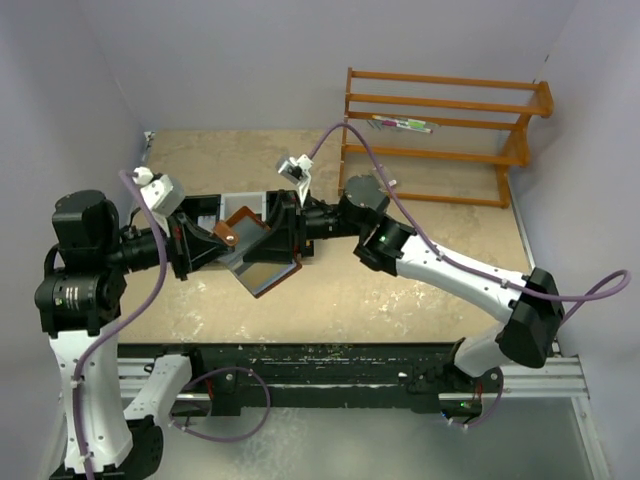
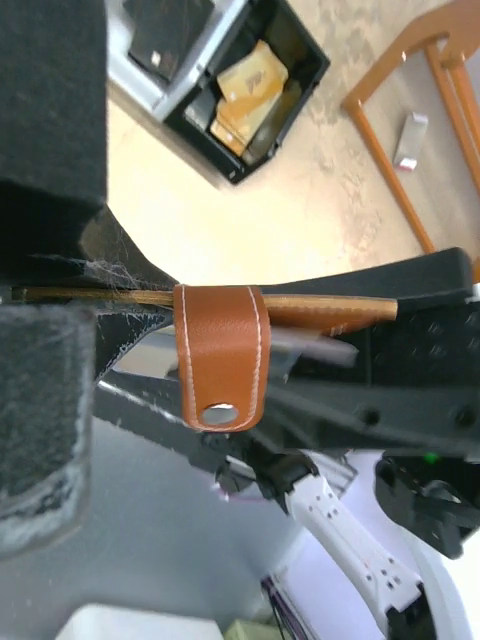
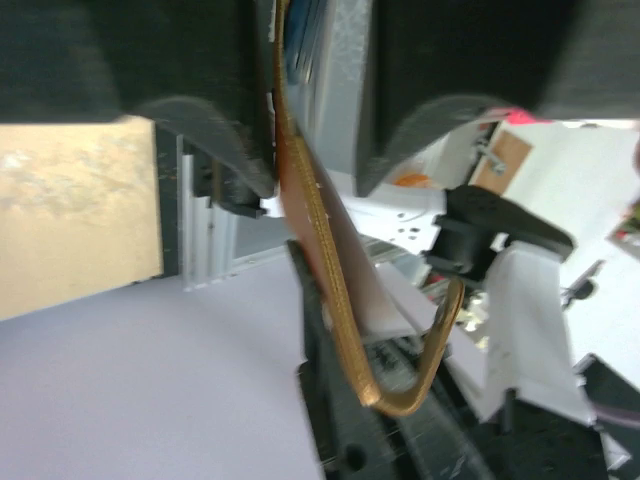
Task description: Take the credit cards out of the card holder
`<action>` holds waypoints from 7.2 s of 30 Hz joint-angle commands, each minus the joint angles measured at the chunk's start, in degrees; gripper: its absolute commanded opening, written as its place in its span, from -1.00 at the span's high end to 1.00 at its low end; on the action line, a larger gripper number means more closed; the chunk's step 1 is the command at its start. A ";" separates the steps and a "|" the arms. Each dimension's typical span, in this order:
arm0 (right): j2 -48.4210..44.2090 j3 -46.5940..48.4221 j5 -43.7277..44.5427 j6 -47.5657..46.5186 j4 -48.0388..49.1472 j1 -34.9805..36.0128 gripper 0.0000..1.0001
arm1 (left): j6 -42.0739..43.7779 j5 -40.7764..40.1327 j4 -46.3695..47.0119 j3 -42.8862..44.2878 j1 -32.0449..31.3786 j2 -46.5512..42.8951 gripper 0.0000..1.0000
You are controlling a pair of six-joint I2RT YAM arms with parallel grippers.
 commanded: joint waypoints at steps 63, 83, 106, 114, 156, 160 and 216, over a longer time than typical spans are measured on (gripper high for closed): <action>-15.75 -21.73 -4.44 8.55 29.36 -5.17 0.36 | -32.82 17.37 24.82 -0.32 0.18 3.43 1.00; -19.79 -21.35 9.34 -0.48 22.63 -5.09 0.47 | -35.49 18.42 25.91 0.61 0.18 3.28 1.00; -15.52 -19.72 8.17 4.27 30.19 -2.84 0.65 | -34.34 19.44 23.39 -0.50 0.23 3.92 1.00; -15.58 -18.96 7.61 3.38 29.15 -1.75 0.77 | -24.79 11.83 16.78 2.12 0.20 4.46 0.88; -2.53 11.04 39.34 -4.05 -26.79 8.35 1.00 | 13.26 -6.63 1.36 -8.41 0.14 -5.59 -0.72; -1.01 13.23 39.77 -4.38 -27.80 8.62 1.00 | 15.59 -6.41 0.13 -9.24 0.16 -6.21 -0.73; 3.37 17.67 42.80 -3.72 -28.23 13.46 1.00 | 6.81 -13.02 10.16 -16.92 0.10 -9.94 -0.46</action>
